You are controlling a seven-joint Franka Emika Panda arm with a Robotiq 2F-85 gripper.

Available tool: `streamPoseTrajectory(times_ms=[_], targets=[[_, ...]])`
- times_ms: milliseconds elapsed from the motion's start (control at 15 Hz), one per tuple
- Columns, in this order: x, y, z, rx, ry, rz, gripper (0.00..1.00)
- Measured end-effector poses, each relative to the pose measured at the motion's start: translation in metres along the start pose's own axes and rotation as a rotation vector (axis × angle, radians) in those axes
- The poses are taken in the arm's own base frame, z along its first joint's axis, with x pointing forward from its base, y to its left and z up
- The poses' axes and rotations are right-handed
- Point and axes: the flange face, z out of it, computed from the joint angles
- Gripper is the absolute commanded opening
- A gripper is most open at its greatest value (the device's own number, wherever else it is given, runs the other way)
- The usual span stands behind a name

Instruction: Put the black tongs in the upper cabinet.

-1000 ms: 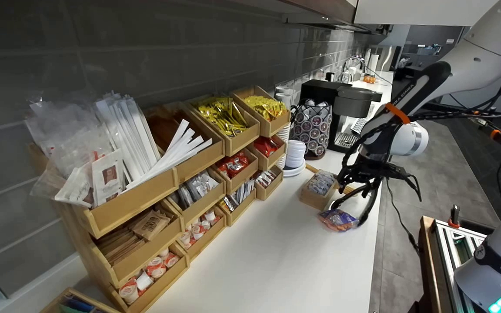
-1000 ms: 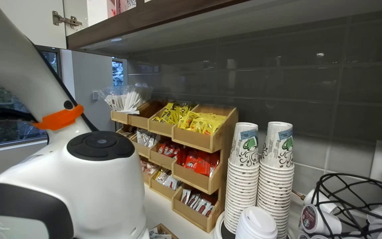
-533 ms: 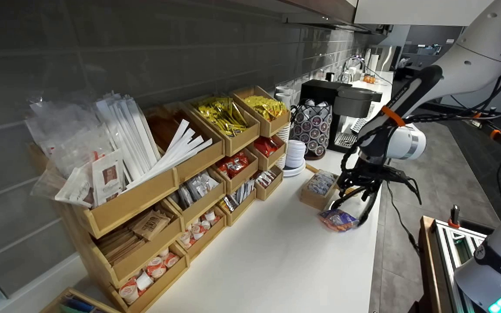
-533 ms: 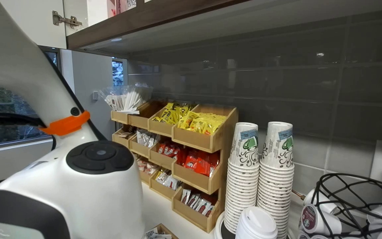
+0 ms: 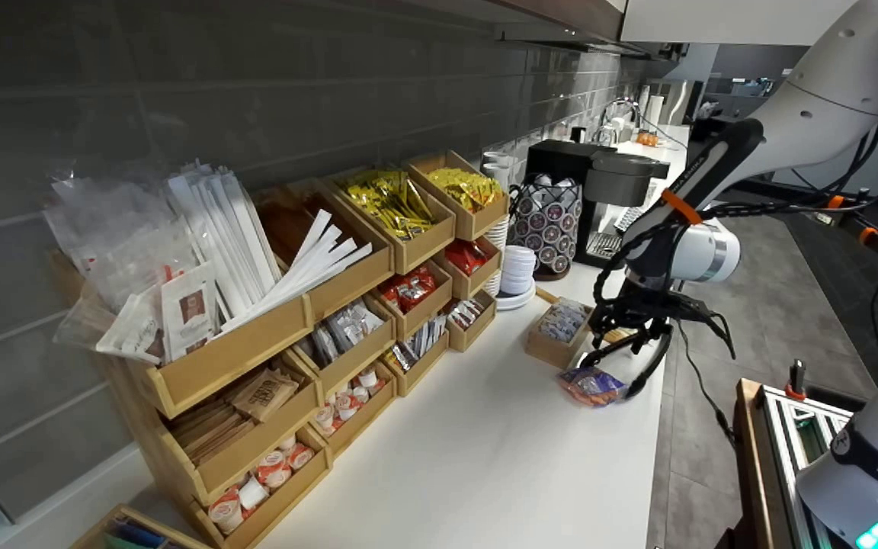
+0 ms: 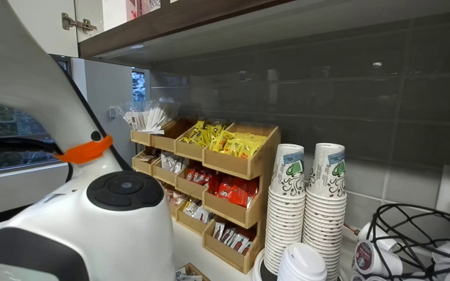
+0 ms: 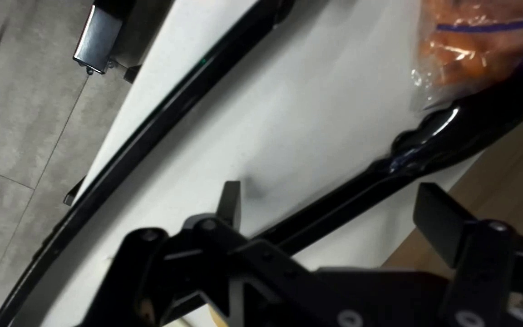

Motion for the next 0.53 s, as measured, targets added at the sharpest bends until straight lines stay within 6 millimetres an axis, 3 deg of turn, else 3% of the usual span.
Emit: streamPoseTrajectory(times_ms=[267,400,533], targets=[[-0.0002,0.0018,0.005,-0.01,-0.006,-0.001,0.55],[0.001,0.0029,0.006,-0.012,-0.004,0.002,0.49],[0.0026,0.005,0.0054,-0.012,0.002,0.008,0.32]])
